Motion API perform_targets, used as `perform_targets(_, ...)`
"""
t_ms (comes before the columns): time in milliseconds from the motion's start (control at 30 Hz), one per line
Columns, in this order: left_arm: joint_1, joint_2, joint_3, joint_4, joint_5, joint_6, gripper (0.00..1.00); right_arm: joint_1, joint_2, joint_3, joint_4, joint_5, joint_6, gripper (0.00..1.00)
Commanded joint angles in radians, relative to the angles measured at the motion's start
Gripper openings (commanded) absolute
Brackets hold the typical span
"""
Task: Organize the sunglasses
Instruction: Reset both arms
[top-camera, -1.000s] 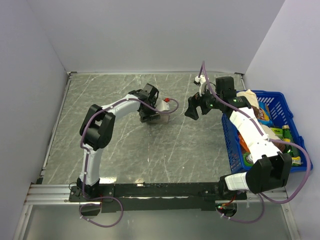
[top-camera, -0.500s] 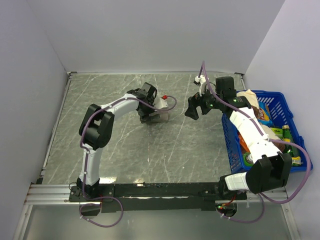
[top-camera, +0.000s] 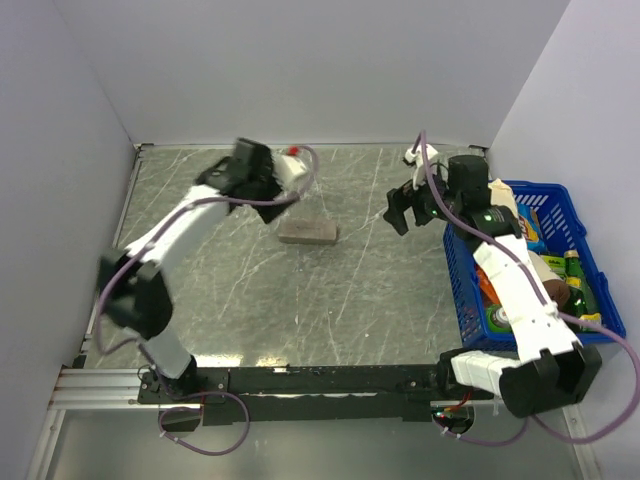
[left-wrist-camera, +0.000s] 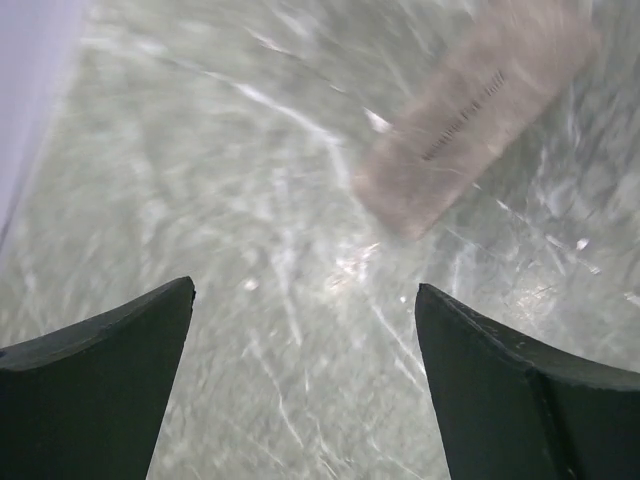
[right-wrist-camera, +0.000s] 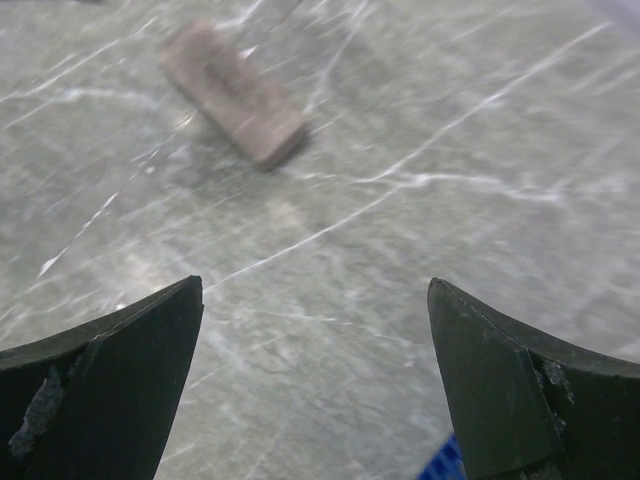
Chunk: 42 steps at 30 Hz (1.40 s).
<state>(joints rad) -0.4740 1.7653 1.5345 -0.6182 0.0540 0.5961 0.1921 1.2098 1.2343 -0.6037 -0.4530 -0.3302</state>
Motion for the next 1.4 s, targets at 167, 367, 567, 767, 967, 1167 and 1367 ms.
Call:
perform_targets(167,0.339,-0.505,-0.279,0.231,0.268,-0.352,0.96,0.003,-0.257,-0.054,0.117,0.278,0.089,1.00)
perform_targets(367,0.472,-0.769,-0.482,0.322,0.303,-0.426,0.96,0.003,-0.513,-0.263,0.336,0.511,0.157,1.00)
perform_targets(567,0.545,-0.863,-0.590,0.368,0.394,-0.427,0.96,0.003,-0.565,-0.308,0.367,0.547,0.185,1.00)
perform_targets(767,0.583,-0.874,-0.600,0.377,0.463,-0.440,0.96,0.003,-0.575,-0.341,0.398,0.562,0.186,1.00)
perform_targets(967,0.604,-0.868,-0.629,0.396,0.500,-0.444,0.96,0.003,-0.564,-0.355,0.415,0.588,0.180,1.00)
perform_targets(1167,0.618,-0.863,-0.632,0.397,0.534,-0.447,0.97,0.001,-0.556,-0.358,0.418,0.590,0.175,1.00)
perform_targets(1367,0.623,-0.862,-0.634,0.399,0.549,-0.449,0.96,0.003,-0.555,-0.358,0.417,0.594,0.175,1.00)
